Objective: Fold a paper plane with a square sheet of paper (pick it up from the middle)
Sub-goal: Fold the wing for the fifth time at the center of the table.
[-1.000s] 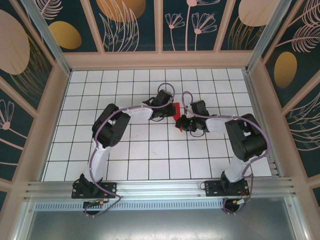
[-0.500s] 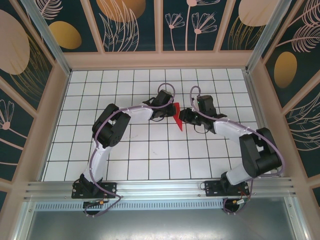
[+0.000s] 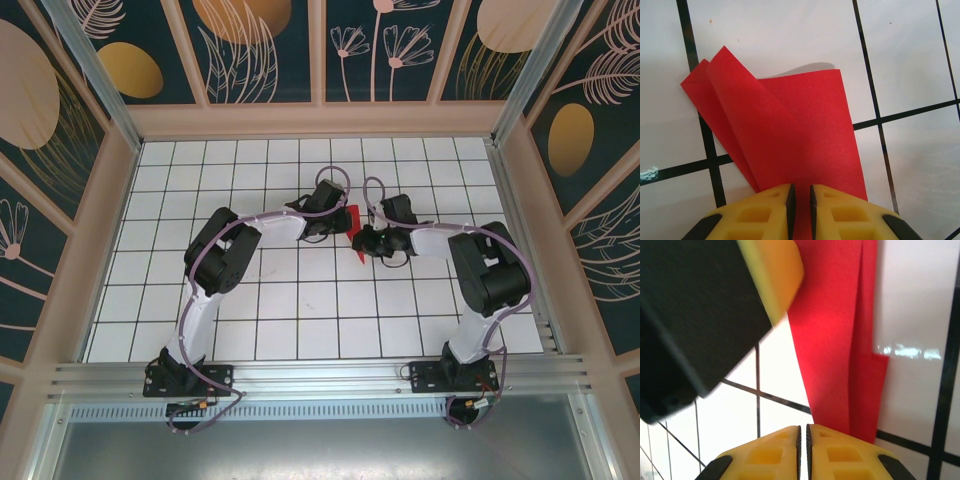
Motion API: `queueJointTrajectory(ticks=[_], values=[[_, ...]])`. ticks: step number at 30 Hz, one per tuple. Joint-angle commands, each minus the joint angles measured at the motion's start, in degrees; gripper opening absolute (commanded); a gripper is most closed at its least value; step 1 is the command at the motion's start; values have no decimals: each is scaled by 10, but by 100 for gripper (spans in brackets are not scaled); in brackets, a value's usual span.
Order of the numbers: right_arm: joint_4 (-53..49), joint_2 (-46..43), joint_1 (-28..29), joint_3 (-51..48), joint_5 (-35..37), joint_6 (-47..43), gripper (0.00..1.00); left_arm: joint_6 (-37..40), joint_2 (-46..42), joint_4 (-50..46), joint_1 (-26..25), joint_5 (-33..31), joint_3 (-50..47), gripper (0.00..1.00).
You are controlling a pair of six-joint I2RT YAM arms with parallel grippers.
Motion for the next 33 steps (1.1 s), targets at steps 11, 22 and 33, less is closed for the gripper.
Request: queueJointTrajectory(ticks=[11,22,33], values=[[-93,-127,-4,-80,-3,-11,18,9,12,-47,2,-14,-11,21],[25,-34,-7,-1,-2,14,16,5,11,-43,2,-7,-13,21],[-25,32,-13,-25,10,-16,16,14,1,-32,4,-10,-10,22]])
